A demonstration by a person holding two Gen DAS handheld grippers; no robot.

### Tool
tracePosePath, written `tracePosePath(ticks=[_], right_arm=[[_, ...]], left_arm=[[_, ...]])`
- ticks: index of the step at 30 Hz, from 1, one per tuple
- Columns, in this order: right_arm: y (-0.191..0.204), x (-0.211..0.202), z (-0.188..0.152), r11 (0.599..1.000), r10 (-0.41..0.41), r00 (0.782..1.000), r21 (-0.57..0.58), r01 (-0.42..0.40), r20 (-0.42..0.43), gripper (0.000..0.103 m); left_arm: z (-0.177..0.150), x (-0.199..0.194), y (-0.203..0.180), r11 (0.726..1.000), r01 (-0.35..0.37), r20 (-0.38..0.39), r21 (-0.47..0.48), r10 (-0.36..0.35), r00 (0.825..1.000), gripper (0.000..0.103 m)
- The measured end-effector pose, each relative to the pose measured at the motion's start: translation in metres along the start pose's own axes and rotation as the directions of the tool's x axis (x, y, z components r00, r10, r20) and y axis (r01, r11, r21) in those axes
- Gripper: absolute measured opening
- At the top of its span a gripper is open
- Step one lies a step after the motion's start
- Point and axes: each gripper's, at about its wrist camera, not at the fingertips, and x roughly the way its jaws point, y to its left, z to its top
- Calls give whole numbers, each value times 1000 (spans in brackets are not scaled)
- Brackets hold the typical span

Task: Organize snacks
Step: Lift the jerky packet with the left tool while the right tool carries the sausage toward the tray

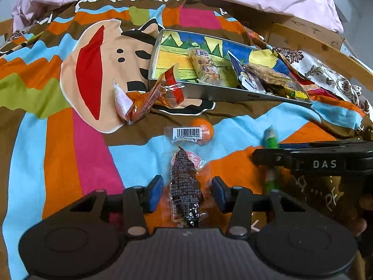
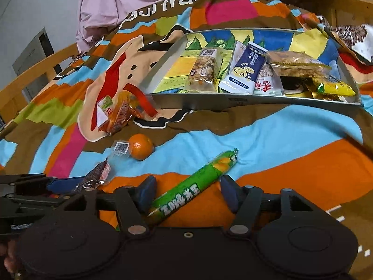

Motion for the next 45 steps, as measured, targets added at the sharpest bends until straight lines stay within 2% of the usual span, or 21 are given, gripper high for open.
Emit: tracePosePath(ticks=[1, 3, 6, 10, 13, 16, 18, 20, 22, 26, 29, 31, 34, 38, 40, 42, 45], right_arm=[[1, 1, -1, 1000, -7, 1000, -11, 7, 5, 64], [4, 1, -1, 999, -23, 1000, -43, 23, 11, 55], [9, -3, 1, 995, 1, 1000, -102, -1, -1, 44], [24, -16, -1, 966, 16, 999, -256, -24, -34, 37], [35, -18, -7, 940, -24, 999, -342, 11, -33, 34], [32, -16, -11, 958, -47, 999, -286, 38, -25, 40], [29, -15, -13, 971, -77, 997, -228, 71, -15, 51], [27, -16, -17, 980, -91, 996, -180, 89, -3, 51], [33, -17, -23, 977, -115, 993, -181, 116, 15, 51], [52, -23, -35, 946, -148, 988, -284, 155, 43, 31], [61, -29, -43, 919, -166, 985, -353, 174, 51, 26], [66, -35, -50, 891, -184, 981, -411, 192, 61, 25], [78, -45, -64, 813, -225, 969, -529, 244, 100, 22], [90, -58, -88, 646, -272, 945, -693, 319, 181, 20], [91, -61, -96, 571, -282, 934, -743, 348, 220, 20], [91, -65, -102, 513, -287, 923, -772, 374, 256, 20], [84, -73, -99, 491, -291, 911, -771, 406, 294, 20]], left_arm=[[0, 0, 0, 1000, 2, 3, -3, -2, 1000, 51], [-1, 2, 2, 1000, 11, 10, -13, -10, 1000, 51], [-4, 2, 5, 1000, 20, 21, -24, -19, 1000, 51], [-5, 1, 5, 999, 24, 27, -26, -23, 999, 51], [-5, 1, 6, 999, 26, 31, -30, -25, 999, 51], [-6, 0, 5, 999, 24, 32, -29, -23, 999, 51], [-6, 0, 4, 1000, 19, 34, -25, -18, 999, 51], [-6, 0, 2, 1000, 10, 35, -18, -9, 999, 51], [-6, -1, 1, 1000, 0, 36, -12, 0, 999, 51], [-8, -3, -4, 1000, -23, 39, -12, 23, 999, 50], [-9, -7, -9, 999, -38, 33, -23, 38, 999, 50], [-10, -11, -12, 999, -38, 30, -32, 39, 999, 50], [-15, -19, -16, 998, -36, 29, -47, 37, 999, 50], [-23, -29, -27, 998, -47, 25, -50, 48, 999, 50], [-26, -35, -32, 997, -51, 29, -55, 52, 998, 50], [-28, -42, -36, 996, -50, 37, -72, 53, 998, 50], [-30, -52, -40, 995, -49, 50, -92, 54, 997, 50]])
